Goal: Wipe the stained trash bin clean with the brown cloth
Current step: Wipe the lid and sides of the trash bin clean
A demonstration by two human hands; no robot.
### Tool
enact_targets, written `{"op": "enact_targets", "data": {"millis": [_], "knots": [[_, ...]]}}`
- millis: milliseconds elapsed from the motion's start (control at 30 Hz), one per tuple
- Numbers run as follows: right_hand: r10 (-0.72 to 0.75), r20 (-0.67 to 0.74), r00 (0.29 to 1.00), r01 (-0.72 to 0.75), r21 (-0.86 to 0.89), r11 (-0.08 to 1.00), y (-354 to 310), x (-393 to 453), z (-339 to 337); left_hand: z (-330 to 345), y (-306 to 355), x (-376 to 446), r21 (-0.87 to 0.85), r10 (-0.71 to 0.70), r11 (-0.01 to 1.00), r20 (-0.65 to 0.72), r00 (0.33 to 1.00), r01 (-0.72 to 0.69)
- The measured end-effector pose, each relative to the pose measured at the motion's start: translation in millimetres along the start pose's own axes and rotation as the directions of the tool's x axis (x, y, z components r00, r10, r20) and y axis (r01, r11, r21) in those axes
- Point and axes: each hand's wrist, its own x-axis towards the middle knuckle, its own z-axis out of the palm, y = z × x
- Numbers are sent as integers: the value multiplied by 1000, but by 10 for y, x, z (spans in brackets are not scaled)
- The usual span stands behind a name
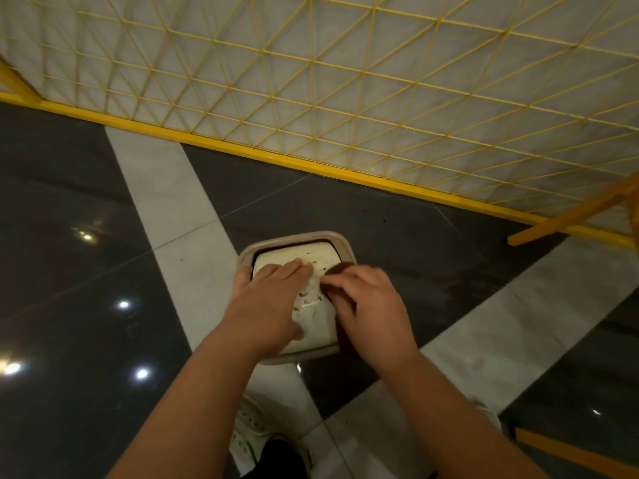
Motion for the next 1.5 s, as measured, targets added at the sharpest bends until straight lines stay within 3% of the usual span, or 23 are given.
{"op": "enact_targets", "data": {"millis": [167,300,400,467,567,733,900,967,1067,1133,1200,1367,1433,1500], "knots": [[212,116,970,-229,154,961,188,314,-94,-42,7,-29,40,-25,999,-53,998,28],[304,113,946,-323,235,917,205,66,-72,-66,27,-191,27,-275,958,-187,943,284],[319,117,940,-339,261,904,121,-155,-5,-33,0,-381,-85,-446,894,-239,863,439],[289,114,951,-310,276,910,19,-300,58,14,-19,-478,-249,-487,867,-234,841,433],[261,116,958,-283,270,920,-92,-502,154,75,13,-538,-394,-471,835,-152,869,384],[275,4,961,-260,333,906,-75,-609,176,164,37,-499,-413,-487,810,-77,870,417],[-9,46,999,0,174,985,-63,-443,212,165,-8,-377,-450,-501,784,-53,864,427],[110,20,994,-112,224,968,59,-231,207,155,-25,-336,-465,-485,785,-52,873,408],[353,74,933,-359,306,882,274,117,155,123,-75,-254,-471,-444,800,-48,895,372],[412,71,909,-414,289,863,306,154,153,98,-92,-194,-478,-406,812,-48,912,336],[357,9,934,-346,271,898,219,6,162,68,-78,-127,-485,-359,825,-51,932,291],[32,-46,998,-23,188,982,146,-186,127,27,-7,26,-492,-263,845,-39,964,211],[93,-51,994,-78,238,968,283,-23,90,33,7,57,-495,-248,846,-41,968,195],[241,-32,970,-222,288,931,461,135,41,37,30,71,-487,-243,852,-46,969,191]]}}
